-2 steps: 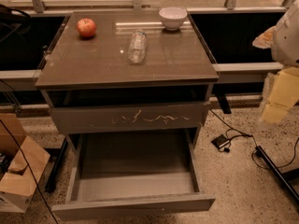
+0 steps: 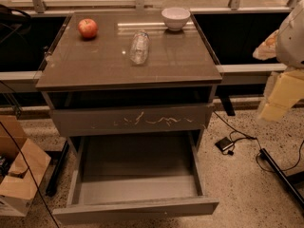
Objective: Close middle drawer
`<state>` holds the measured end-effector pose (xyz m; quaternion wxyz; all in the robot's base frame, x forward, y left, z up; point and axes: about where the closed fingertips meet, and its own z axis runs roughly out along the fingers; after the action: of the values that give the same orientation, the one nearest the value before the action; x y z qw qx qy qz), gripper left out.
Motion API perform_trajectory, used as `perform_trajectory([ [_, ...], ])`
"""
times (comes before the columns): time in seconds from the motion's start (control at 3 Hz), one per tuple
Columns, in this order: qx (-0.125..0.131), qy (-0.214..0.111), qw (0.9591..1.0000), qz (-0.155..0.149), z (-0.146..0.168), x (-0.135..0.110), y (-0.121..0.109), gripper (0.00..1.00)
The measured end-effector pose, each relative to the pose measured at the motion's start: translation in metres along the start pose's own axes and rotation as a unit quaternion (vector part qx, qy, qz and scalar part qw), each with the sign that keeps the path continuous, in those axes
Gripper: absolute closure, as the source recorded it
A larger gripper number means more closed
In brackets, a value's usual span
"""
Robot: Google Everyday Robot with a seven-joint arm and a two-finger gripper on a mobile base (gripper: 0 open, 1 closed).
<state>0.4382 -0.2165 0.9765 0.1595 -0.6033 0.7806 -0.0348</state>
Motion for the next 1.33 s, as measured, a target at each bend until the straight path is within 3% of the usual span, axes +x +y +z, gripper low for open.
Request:
perform_trajectory([
  [0.33,-0.02,-0.03,0.9993,-0.009,0.018,-0.011,0.016,0.41],
  [0.67,-0.081,-0.084,0.993,-0.02,0.058,-0.03,0.053,0.64],
  [1.0,-0.135,-0.131,0.9815,-0.033,0.101,-0.047,0.092,0.87],
  [1.33,-0.184,-0.162,0.9692,-0.025,0.146,-0.051,0.124,1.0],
])
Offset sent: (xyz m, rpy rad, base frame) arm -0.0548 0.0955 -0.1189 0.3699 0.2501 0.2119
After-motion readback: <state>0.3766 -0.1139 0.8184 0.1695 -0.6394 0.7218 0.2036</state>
